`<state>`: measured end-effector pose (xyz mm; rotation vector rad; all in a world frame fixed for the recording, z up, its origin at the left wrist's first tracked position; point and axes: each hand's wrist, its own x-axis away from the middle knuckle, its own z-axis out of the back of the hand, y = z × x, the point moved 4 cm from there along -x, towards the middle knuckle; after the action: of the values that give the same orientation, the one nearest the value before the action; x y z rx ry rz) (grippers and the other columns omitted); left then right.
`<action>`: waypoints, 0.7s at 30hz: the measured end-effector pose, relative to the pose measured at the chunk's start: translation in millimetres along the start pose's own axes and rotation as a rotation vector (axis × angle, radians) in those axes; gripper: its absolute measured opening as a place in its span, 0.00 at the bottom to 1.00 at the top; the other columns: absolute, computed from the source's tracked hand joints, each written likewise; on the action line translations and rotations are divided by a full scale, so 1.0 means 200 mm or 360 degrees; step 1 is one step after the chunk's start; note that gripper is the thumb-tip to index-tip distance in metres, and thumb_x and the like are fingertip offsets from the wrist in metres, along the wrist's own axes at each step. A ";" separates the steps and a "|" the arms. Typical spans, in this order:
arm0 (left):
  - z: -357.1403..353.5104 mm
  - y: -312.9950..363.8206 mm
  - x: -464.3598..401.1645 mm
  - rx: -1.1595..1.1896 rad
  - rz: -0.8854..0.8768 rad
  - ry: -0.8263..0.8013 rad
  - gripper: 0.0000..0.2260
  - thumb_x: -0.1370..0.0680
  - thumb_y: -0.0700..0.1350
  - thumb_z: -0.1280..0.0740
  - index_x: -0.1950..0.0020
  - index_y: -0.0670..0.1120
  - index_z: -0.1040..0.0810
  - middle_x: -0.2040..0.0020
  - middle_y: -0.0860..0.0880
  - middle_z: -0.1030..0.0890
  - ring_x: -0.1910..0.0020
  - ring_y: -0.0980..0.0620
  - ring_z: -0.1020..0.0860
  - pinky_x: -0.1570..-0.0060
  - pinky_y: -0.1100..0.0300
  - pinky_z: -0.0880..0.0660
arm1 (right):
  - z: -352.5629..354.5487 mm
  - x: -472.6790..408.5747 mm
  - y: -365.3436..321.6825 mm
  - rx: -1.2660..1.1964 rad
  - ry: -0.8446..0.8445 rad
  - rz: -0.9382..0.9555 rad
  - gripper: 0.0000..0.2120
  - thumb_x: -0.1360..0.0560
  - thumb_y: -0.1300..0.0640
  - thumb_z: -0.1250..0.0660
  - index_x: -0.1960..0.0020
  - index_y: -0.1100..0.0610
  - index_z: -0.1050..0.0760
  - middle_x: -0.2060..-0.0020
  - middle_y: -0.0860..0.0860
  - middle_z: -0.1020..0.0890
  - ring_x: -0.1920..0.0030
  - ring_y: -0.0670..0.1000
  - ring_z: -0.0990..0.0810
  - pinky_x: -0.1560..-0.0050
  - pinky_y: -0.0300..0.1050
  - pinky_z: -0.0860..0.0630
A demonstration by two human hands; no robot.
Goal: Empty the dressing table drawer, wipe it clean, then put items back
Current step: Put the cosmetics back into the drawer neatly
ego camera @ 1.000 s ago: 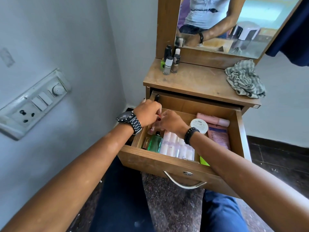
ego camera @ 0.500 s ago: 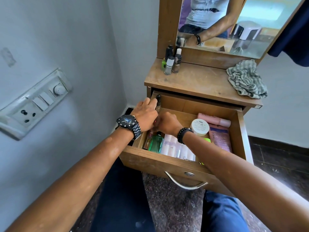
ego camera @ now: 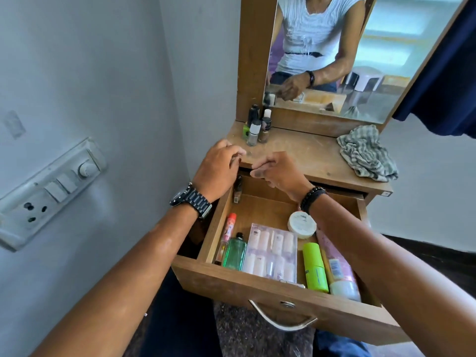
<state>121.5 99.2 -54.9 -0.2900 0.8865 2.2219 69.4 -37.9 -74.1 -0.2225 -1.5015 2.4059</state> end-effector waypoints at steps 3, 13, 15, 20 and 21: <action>-0.02 0.01 -0.13 0.0071 0.0049 0.0139 0.11 0.21 0.40 0.38 0.39 0.43 0.25 0.45 0.46 0.25 0.51 0.55 0.27 0.53 0.68 0.30 | 0.10 -0.09 -0.05 -0.0017 0.0274 0.0118 0.10 0.27 0.67 0.32 0.62 0.54 0.26 0.69 0.48 0.23 0.74 0.39 0.28 0.73 0.32 0.32; -0.21 -0.02 -0.38 -0.0258 -0.0071 0.0205 0.22 0.22 0.44 0.37 0.28 0.52 0.35 0.47 0.46 0.30 0.52 0.51 0.30 0.62 0.63 0.28 | 0.14 -0.32 -0.10 0.0684 0.0610 0.0539 0.20 0.24 0.64 0.38 0.33 0.56 0.30 0.59 0.43 0.30 0.51 0.51 0.29 0.48 0.42 0.30; -0.23 -0.02 -0.39 -0.0316 -0.0111 0.0218 0.19 0.22 0.45 0.36 0.31 0.52 0.30 0.48 0.46 0.30 0.51 0.49 0.30 0.64 0.63 0.28 | 0.13 -0.34 -0.06 0.0751 0.0595 0.0516 0.20 0.22 0.61 0.40 0.30 0.55 0.32 0.50 0.51 0.29 0.48 0.51 0.29 0.49 0.39 0.30; -0.25 -0.02 -0.37 -0.0068 -0.0096 0.0332 0.15 0.24 0.44 0.34 0.37 0.46 0.27 0.44 0.44 0.24 0.48 0.49 0.25 0.57 0.63 0.26 | 0.12 -0.35 -0.02 0.0637 0.0701 0.0655 0.11 0.23 0.59 0.36 0.41 0.57 0.27 0.49 0.53 0.22 0.49 0.50 0.23 0.53 0.44 0.25; -0.25 -0.02 -0.37 -0.0021 -0.0103 0.0361 0.14 0.24 0.43 0.33 0.39 0.45 0.27 0.46 0.45 0.22 0.48 0.50 0.23 0.57 0.64 0.26 | 0.12 -0.34 -0.02 0.0572 0.0726 0.0700 0.08 0.24 0.59 0.34 0.45 0.58 0.27 0.52 0.53 0.21 0.51 0.50 0.22 0.54 0.47 0.22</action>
<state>174.2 27.4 -61.5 -0.5785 0.9673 2.1643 127.4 -79.6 -61.1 -1.0275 -0.8661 2.6427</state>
